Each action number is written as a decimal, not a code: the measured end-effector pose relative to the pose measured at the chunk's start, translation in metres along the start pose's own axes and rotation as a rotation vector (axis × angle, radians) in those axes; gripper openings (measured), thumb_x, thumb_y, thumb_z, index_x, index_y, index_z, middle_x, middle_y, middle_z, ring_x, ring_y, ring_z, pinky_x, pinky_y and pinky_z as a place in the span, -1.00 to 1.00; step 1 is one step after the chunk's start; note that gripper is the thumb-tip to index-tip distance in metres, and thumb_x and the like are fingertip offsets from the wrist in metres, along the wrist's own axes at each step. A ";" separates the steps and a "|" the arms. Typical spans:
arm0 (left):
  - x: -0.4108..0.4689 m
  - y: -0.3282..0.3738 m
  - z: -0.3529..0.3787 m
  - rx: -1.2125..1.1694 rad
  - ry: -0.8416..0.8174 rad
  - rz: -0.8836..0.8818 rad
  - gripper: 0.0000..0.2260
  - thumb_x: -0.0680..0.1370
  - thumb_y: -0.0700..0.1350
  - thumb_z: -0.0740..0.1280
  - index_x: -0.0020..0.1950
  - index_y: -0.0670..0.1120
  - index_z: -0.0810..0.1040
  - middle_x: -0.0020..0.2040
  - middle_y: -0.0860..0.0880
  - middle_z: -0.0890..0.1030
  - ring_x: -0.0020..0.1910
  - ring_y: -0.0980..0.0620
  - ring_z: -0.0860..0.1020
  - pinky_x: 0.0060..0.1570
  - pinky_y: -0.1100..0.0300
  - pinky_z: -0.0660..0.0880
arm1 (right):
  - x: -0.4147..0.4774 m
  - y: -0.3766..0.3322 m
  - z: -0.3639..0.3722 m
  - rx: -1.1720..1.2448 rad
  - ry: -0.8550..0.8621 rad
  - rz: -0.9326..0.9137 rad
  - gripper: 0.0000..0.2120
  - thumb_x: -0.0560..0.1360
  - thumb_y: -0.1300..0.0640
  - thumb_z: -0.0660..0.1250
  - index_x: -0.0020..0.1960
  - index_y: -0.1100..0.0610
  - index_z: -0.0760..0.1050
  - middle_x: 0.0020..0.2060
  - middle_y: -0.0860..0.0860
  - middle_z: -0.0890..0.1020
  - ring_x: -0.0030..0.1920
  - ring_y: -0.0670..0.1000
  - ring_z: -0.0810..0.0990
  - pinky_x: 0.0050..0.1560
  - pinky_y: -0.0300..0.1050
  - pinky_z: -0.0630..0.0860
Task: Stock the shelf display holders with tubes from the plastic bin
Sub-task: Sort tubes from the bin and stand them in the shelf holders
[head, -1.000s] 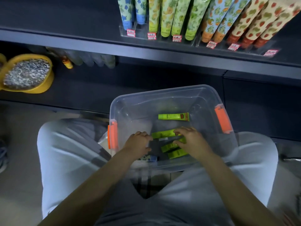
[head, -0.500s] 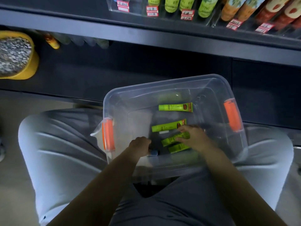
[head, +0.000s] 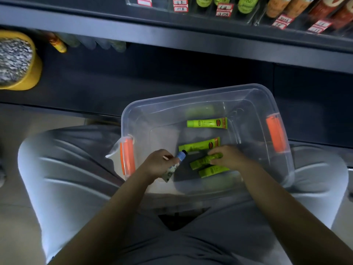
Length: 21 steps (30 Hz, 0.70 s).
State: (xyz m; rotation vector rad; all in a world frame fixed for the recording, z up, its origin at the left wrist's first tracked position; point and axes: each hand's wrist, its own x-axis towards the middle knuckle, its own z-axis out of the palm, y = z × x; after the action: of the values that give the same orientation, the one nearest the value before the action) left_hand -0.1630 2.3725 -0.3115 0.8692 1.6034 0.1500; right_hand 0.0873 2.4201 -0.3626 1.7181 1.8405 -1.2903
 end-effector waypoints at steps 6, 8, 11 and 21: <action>-0.035 0.004 -0.006 -0.413 -0.088 -0.079 -0.87 0.56 -0.11 0.33 0.08 -0.10 0.54 -0.01 -0.15 0.58 -0.18 -0.05 0.61 -0.29 0.22 0.58 | 0.016 -0.001 0.003 -0.220 -0.025 -0.011 -0.54 0.43 -0.08 0.42 0.30 -0.01 0.49 0.27 0.02 0.51 0.31 0.14 0.38 0.30 -0.08 0.34; -0.039 0.006 -0.005 -0.481 -0.087 -0.066 -0.83 0.57 -0.16 0.31 0.14 -0.15 0.54 -0.01 -0.15 0.58 -0.17 -0.05 0.60 -0.28 0.26 0.57 | 0.018 -0.003 0.004 -0.329 -0.054 -0.017 -0.51 0.44 -0.08 0.40 0.33 0.00 0.46 0.27 0.04 0.47 0.32 0.16 0.35 0.29 -0.09 0.31; -0.042 0.009 -0.007 -0.555 -0.069 -0.053 -0.86 0.56 -0.19 0.32 0.10 -0.14 0.57 -0.08 -0.13 0.61 -0.19 0.00 0.60 -0.27 0.29 0.56 | 0.019 -0.006 0.006 -0.423 -0.045 -0.021 -0.59 0.44 -0.09 0.39 0.26 -0.03 0.50 0.25 0.05 0.44 0.32 0.16 0.33 0.27 -0.07 0.30; -0.049 0.021 -0.018 -0.702 0.264 0.074 -0.76 0.47 -0.16 0.43 0.09 -0.16 0.50 -0.16 -0.08 0.65 -0.28 0.11 0.66 -0.27 0.27 0.51 | -0.002 -0.011 -0.016 0.370 -0.038 -0.001 -0.79 0.49 0.13 0.38 0.09 0.14 0.48 -0.03 0.02 0.54 0.02 -0.03 0.50 0.04 -0.13 0.40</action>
State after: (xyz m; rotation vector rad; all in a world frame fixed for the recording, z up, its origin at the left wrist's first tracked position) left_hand -0.1711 2.3646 -0.2568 0.3652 1.5930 0.8536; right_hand 0.0835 2.4322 -0.3482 1.8511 1.6587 -1.7382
